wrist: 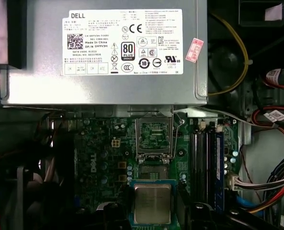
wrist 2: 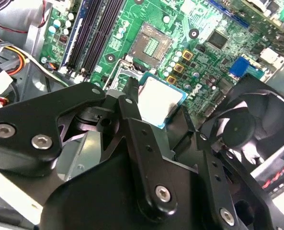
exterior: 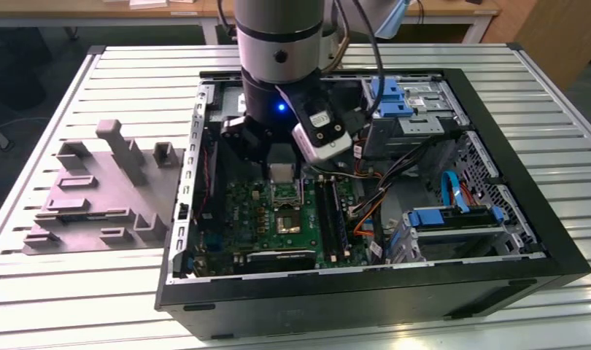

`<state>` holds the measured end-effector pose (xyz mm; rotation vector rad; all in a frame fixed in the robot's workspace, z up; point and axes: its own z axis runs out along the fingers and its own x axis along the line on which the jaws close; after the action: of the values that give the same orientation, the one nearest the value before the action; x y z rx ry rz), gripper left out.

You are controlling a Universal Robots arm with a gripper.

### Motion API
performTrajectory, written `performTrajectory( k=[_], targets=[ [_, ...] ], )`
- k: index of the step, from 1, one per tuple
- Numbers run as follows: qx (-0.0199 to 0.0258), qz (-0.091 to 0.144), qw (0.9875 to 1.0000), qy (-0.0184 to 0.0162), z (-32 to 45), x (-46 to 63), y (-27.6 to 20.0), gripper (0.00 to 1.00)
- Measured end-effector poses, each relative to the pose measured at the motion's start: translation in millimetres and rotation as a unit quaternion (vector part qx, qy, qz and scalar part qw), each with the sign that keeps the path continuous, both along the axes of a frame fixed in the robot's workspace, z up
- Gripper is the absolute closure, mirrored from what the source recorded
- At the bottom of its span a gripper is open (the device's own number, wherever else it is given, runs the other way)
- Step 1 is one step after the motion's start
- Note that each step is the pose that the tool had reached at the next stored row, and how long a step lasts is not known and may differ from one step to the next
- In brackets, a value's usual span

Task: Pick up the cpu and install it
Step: 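Place the cpu into insertion slot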

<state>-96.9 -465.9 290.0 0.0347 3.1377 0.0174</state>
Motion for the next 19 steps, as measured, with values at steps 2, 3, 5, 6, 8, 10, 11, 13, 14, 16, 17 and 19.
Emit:
performTrajectory(
  k=[2, 3, 5, 6, 8, 10, 11, 13, 14, 16, 17, 19],
  targets=[
    [0.0000, 0.000, 1.0000, 0.0000, -3.7, 0.2, 0.0, 0.53],
    [0.0000, 0.000, 1.0000, 0.0000, -5.6, 0.2, 0.0, 0.53],
    [0.0000, 0.000, 1.0000, 0.0000, -9.1, 0.7, 0.0, 0.53],
    [0.0001, 0.000, 1.0000, 0.0000, -11.0, 1.2, 0.0, 0.53],
    [0.0000, 0.000, 1.0000, 0.0000, -14.5, 2.4, 0.0, 0.53],
    [0.0000, 0.000, 1.0000, 0.0000, -18.1, 3.2, 0.0, 0.53],
    [0.0000, 0.000, 1.0000, 0.0000, -19.5, 3.2, 0.1, 0.53],
    [-0.0002, 0.001, 1.0000, 0.0000, -21.4, 3.3, -0.9, 0.53],
    [-0.0002, 0.001, 1.0000, 0.0000, -22.3, 3.3, -1.9, 0.53],
    [-0.0001, 0.001, 1.0000, 0.0000, -24.1, 3.3, -4.2, 0.53],
    [0.0000, 0.002, 1.0000, 0.0000, -25.3, 3.5, -4.7, 0.53],
    [0.0000, 0.002, 1.0000, 0.0000, -28.3, 4.0, -5.4, 0.53]
  ],
)
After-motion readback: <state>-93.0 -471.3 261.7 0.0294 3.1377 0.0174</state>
